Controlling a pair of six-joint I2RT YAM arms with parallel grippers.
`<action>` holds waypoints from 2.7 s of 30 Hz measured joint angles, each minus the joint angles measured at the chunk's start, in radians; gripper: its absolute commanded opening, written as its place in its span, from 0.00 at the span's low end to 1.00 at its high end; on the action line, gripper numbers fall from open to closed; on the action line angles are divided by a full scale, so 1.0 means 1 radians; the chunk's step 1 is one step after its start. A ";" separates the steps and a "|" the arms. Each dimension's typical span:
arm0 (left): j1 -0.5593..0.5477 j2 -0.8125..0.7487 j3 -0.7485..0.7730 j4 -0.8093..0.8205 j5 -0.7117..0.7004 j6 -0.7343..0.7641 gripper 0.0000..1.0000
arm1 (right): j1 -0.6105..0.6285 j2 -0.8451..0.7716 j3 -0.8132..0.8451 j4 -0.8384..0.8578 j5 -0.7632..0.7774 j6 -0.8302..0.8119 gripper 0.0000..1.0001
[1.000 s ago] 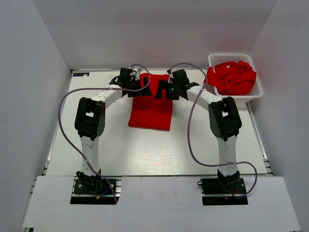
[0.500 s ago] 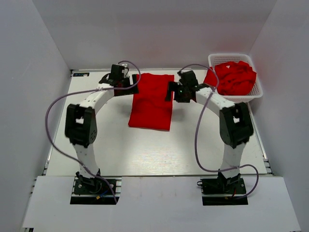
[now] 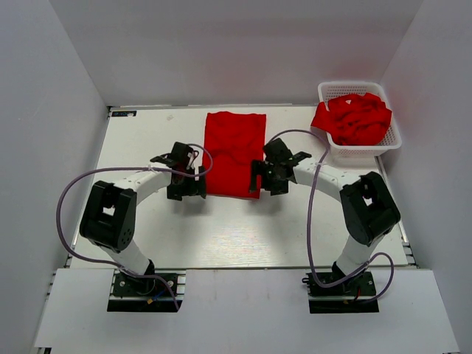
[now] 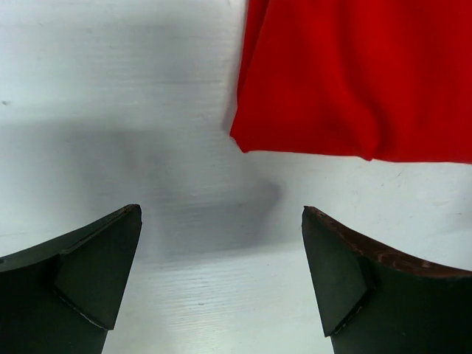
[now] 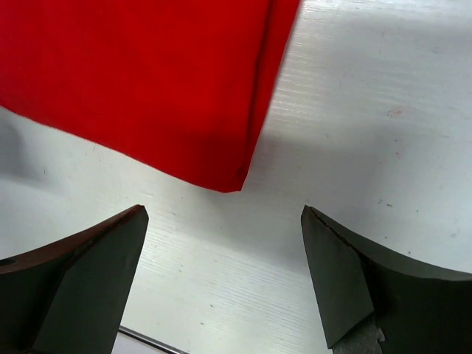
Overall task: Fold and stack the t-shirts
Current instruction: Grab one side of the 2/3 rectangular tshirt with both arms, then fold the long partially folded tshirt into a neat square
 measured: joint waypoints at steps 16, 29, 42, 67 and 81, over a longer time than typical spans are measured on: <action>-0.012 0.073 0.038 0.115 -0.058 -0.016 1.00 | 0.034 0.132 0.103 -0.032 0.143 0.154 0.90; -0.024 0.113 -0.003 0.288 0.043 -0.015 0.25 | 0.047 0.193 0.131 -0.038 0.133 0.187 0.05; -0.083 0.044 -0.050 0.192 0.080 -0.067 0.00 | 0.047 0.128 0.080 -0.101 0.094 0.186 0.00; -0.081 0.049 0.452 -0.129 -0.027 -0.097 0.00 | -0.064 0.059 0.447 -0.380 0.121 0.003 0.00; 0.004 0.418 0.808 -0.120 -0.085 -0.071 0.00 | -0.176 0.403 0.860 -0.374 0.010 -0.088 0.00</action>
